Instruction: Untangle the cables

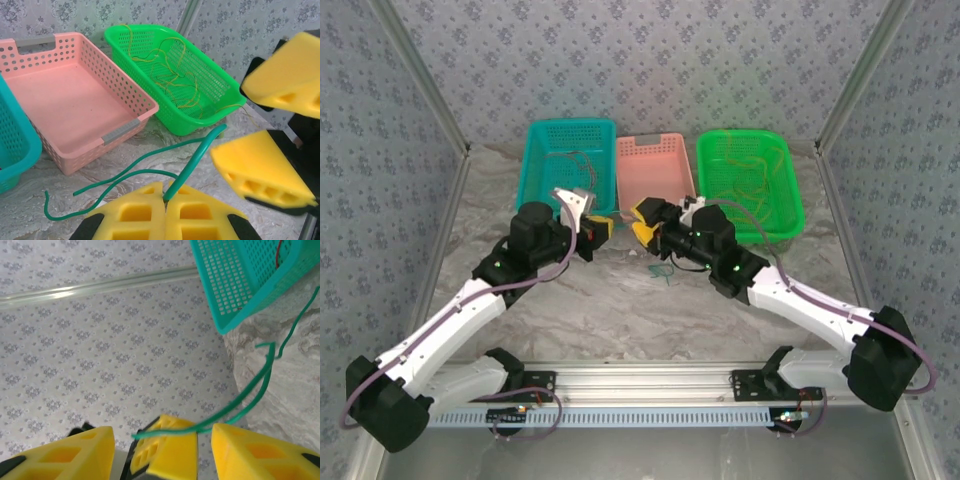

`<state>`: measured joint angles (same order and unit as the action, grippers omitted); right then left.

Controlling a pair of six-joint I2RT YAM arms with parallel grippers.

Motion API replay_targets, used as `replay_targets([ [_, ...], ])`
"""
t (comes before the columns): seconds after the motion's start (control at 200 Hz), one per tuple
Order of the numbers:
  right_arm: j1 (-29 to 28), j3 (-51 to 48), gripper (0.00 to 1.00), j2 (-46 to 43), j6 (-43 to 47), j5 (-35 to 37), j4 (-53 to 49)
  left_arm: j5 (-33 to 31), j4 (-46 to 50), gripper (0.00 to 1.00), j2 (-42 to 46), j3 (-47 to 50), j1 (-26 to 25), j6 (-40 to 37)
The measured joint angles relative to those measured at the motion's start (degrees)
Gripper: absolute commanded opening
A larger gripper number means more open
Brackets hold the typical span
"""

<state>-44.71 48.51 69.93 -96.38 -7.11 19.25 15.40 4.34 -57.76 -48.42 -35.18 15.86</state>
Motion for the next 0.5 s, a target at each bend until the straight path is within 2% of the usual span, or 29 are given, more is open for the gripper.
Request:
replay_targets([
  [0.255, 3.8, -0.4, 0.36, 3.8, -2.7, 0.3, 2.1, 0.0, -0.1, 0.00, 0.0, 0.6, -2.6, -0.4],
  [0.5, 4.5, -0.7, 0.11, 4.5, -3.7, 0.5, 2.9, 0.0, 0.1, 0.00, 0.0, 1.7, -3.6, -0.8],
])
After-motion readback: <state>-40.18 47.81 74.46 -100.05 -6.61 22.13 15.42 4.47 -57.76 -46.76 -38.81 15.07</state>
